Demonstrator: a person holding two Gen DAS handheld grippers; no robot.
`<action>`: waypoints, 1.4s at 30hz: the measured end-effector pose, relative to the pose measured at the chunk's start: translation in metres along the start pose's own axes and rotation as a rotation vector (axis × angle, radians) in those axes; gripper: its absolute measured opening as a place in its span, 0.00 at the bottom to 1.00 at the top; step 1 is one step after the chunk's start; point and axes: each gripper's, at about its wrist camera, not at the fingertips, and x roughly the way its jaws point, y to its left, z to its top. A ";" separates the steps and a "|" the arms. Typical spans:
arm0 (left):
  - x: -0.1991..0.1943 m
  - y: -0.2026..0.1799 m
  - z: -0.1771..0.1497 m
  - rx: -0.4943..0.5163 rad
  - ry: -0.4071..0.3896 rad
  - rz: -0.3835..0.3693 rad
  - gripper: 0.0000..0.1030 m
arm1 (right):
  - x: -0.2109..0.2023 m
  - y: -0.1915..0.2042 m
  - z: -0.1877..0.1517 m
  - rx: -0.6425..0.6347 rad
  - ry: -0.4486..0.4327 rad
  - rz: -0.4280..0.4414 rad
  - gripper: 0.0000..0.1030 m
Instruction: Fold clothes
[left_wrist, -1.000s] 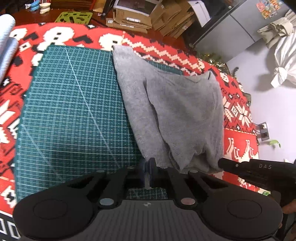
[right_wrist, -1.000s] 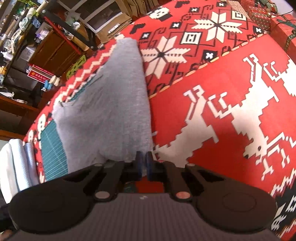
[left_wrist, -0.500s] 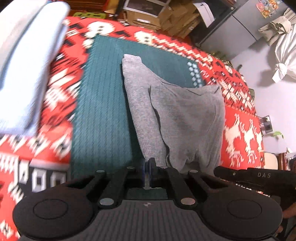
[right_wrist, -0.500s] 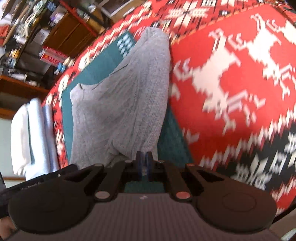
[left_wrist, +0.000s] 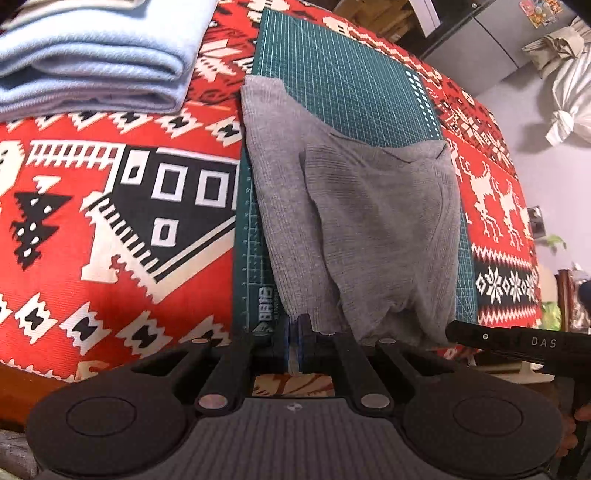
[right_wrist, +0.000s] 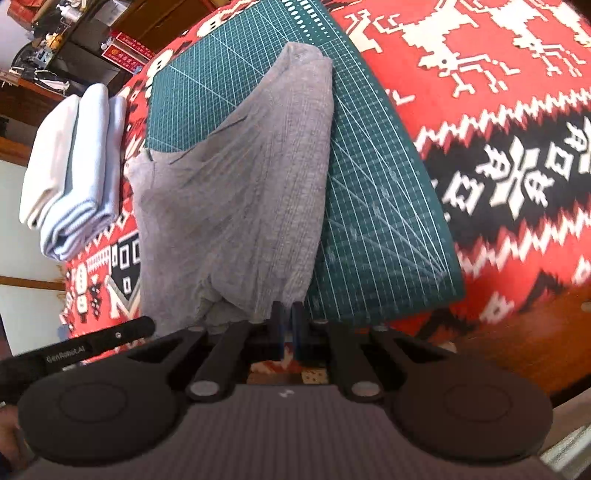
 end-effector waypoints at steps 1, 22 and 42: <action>-0.002 0.003 0.003 0.010 -0.003 -0.003 0.08 | -0.002 0.001 -0.004 0.000 -0.008 -0.008 0.05; 0.049 0.030 0.142 -0.040 -0.093 0.040 0.24 | 0.022 -0.009 0.178 -0.074 -0.167 -0.087 0.21; 0.047 0.039 0.194 -0.135 -0.196 0.032 0.04 | 0.046 0.011 0.232 -0.065 -0.202 -0.011 0.06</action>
